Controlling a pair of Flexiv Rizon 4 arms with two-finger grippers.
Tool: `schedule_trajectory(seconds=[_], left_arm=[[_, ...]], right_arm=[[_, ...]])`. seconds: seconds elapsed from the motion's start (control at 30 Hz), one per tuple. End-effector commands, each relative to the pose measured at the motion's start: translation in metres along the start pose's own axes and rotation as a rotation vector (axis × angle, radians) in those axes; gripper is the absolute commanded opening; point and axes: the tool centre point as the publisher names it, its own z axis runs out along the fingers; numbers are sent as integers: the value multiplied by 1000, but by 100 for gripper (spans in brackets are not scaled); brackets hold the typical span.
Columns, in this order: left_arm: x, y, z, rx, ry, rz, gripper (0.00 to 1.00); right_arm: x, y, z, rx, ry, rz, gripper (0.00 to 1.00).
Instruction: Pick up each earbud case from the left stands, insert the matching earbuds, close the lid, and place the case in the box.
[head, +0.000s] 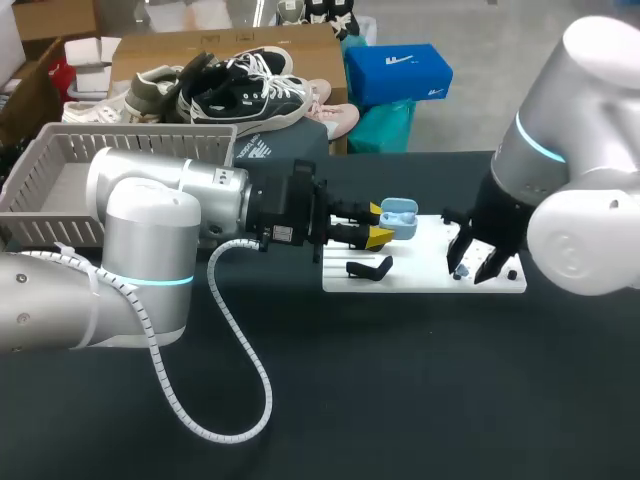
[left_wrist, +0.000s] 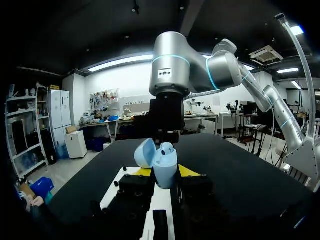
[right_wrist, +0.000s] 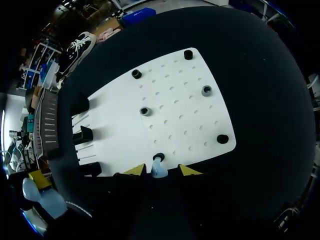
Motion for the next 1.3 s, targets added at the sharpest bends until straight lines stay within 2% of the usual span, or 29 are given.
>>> schedule_trajectory(seconds=[0.03, 0.17, 0.37, 0.73, 0.83, 0.87, 0.9, 1.3], left_arm=[[1, 0, 0, -2, -2, 1, 0], [1, 0, 0, -2, -2, 1, 0], [1, 0, 0, -2, -2, 1, 0], [1, 0, 0, -2, -2, 1, 0], [1, 0, 0, -2, -2, 1, 0], [1, 0, 0, -2, -2, 1, 0], [1, 0, 0, -2, -2, 1, 0], [1, 0, 0, -2, -2, 1, 0]], right_arm=[[-2, 2, 1, 3, 3, 3, 35], [-3, 2, 1, 4, 2, 3, 33], [-4, 2, 2, 5, 8, 4, 25], [-6, 4, 5, 11, 18, 2, 23], [-6, 4, 6, 13, 20, -1, 13], [-6, 4, 6, 13, 21, -1, 2], [-7, 4, 6, 13, 22, -2, 0], [-1, 1, -7, 13, 10, 4, 0]])
